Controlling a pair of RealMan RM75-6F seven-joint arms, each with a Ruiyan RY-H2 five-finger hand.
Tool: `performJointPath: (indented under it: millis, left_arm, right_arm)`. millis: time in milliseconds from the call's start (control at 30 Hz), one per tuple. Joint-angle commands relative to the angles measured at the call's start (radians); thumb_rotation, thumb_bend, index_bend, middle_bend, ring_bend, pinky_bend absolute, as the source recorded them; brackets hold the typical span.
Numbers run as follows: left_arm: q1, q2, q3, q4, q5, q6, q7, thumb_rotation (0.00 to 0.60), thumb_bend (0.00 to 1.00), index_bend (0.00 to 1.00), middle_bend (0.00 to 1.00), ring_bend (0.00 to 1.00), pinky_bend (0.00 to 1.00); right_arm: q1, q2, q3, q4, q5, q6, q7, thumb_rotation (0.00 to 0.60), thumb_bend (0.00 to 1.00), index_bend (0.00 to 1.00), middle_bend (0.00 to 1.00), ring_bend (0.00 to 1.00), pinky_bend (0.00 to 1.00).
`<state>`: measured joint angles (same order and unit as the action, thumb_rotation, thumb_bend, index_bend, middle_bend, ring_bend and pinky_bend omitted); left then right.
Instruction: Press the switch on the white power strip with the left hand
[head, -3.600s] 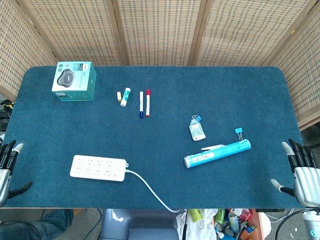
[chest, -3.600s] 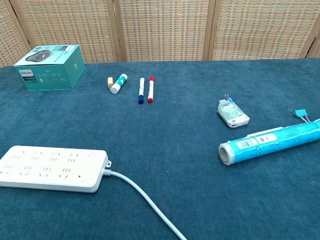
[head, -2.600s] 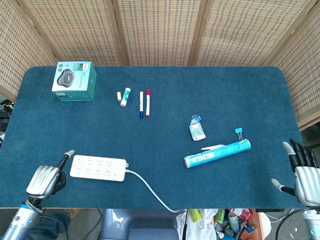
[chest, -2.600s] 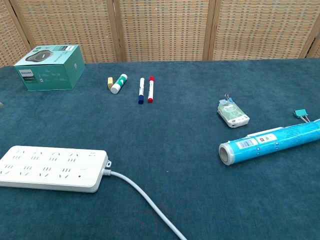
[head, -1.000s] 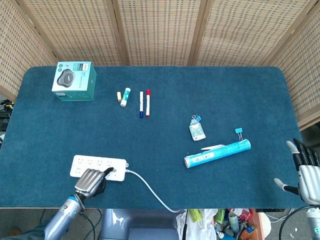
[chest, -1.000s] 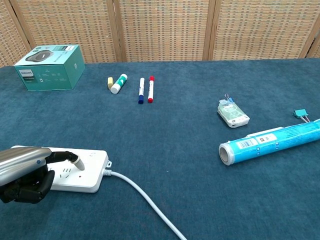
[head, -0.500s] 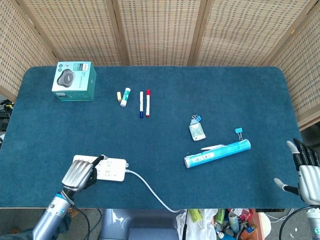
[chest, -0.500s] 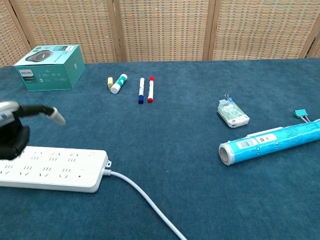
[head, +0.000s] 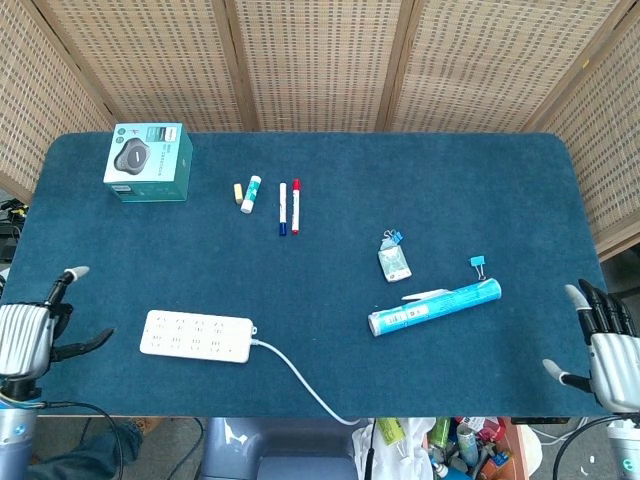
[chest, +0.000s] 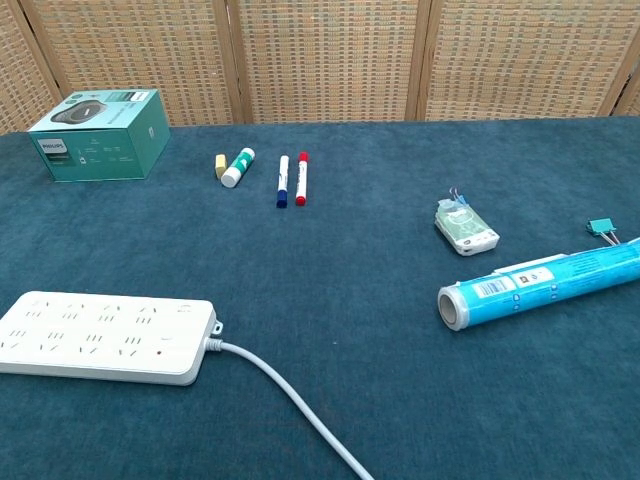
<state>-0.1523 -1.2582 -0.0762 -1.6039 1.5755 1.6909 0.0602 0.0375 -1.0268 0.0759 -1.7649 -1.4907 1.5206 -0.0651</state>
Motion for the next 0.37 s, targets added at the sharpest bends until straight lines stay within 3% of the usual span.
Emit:
performJointPath:
  millis: [33,67,267,367]
  left_arm:
    - [0.016,-0.011,-0.001,0.071,0.037,0.033,-0.073,0.070,0.00,0.00,0.10,0.08,0.04]
    - [0.018,-0.005,0.013,0.079,0.030,0.009,-0.082,0.126,0.00,0.00,0.00,0.00,0.00]
    - [0.006,0.065,0.055,0.052,0.013,-0.103,-0.054,0.452,0.00,0.00,0.00,0.00,0.00]
    - [0.006,0.088,0.055,0.018,0.002,-0.122,-0.023,0.567,0.00,0.00,0.00,0.00,0.00]
  right_arm:
    - [0.000,-0.002,0.000,-0.002,0.000,0.000,-0.006,0.600,0.00,0.00,0.00,0.00,0.00]
    - [0.000,-0.003,0.000,-0.002,0.000,0.000,-0.008,0.600,0.00,0.00,0.00,0.00,0.00]
    - [0.002,-0.008,0.000,0.000,0.004,-0.004,-0.020,0.600,0.00,0.00,0.00,0.00,0.00]
    - [0.004,-0.011,0.000,-0.001,0.004,-0.006,-0.025,0.600,0.00,0.00,0.00,0.00,0.00]
